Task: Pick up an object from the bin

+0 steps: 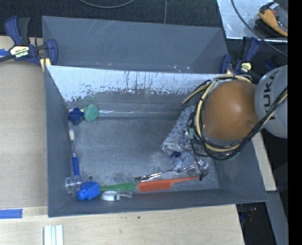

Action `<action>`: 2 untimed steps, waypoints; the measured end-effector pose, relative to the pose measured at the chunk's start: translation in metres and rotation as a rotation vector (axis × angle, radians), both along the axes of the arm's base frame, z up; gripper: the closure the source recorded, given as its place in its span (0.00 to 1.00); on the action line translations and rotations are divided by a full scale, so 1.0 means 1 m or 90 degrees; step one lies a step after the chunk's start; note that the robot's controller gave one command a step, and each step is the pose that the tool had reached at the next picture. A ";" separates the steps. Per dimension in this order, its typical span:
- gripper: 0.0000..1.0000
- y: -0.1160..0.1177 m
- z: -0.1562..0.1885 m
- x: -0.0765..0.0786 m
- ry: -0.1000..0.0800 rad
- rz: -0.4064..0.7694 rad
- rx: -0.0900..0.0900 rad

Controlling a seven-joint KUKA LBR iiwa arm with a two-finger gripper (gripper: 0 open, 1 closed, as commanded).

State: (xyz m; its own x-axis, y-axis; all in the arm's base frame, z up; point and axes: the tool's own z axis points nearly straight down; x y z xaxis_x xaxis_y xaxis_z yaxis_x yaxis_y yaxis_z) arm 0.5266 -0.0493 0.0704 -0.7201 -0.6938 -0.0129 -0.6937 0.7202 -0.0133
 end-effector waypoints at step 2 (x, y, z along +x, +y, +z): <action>0.00 0.006 0.000 0.017 -0.004 0.079 0.001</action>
Offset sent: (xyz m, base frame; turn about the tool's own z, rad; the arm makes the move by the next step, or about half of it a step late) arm 0.0239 0.0065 -0.0004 -0.1236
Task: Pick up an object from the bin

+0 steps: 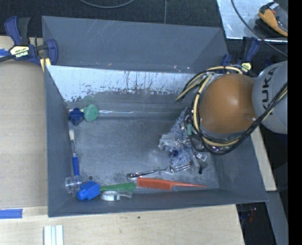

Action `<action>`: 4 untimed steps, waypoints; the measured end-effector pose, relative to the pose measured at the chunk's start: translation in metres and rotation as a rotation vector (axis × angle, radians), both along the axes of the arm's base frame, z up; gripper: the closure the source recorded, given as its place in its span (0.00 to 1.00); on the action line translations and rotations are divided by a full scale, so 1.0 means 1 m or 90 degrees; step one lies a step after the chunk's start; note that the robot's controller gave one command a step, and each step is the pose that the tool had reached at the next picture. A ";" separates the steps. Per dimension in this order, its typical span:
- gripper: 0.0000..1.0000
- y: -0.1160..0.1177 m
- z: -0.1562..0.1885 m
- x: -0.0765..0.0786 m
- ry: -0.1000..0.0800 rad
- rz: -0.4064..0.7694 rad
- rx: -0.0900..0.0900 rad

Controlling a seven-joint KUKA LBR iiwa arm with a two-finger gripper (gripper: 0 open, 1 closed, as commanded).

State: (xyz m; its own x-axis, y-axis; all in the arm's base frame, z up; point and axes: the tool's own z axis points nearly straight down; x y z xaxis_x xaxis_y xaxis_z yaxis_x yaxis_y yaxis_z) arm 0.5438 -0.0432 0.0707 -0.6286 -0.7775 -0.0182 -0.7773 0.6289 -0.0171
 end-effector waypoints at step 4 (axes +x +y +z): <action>1.00 0.040 0.005 0.011 -0.003 -0.024 0.000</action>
Offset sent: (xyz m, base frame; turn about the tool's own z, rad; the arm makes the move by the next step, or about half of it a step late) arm -0.0586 -0.0004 0.0275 -0.4145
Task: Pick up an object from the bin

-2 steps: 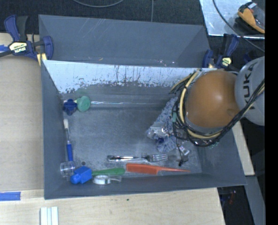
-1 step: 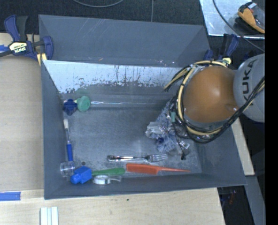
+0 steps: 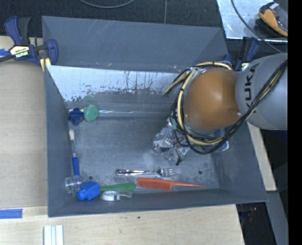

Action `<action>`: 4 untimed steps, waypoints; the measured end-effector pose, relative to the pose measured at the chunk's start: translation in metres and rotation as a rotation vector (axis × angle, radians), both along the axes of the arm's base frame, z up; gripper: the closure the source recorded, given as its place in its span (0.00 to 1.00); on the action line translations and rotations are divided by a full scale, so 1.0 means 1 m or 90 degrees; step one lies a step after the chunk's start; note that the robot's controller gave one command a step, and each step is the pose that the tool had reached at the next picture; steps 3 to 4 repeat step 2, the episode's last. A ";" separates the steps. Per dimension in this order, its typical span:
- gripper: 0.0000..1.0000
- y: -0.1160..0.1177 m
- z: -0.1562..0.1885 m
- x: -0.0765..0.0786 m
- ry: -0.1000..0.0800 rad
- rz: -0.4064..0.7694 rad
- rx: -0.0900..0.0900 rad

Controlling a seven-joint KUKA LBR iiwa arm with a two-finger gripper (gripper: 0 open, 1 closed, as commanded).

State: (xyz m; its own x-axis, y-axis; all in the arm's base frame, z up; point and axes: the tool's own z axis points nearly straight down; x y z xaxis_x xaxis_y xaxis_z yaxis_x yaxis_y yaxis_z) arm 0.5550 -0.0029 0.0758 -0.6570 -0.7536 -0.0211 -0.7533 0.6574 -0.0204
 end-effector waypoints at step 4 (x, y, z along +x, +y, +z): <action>1.00 0.009 -0.002 0.011 -0.001 0.009 -0.001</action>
Offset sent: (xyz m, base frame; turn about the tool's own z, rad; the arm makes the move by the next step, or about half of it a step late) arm 0.0157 0.0177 -0.0058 -0.0303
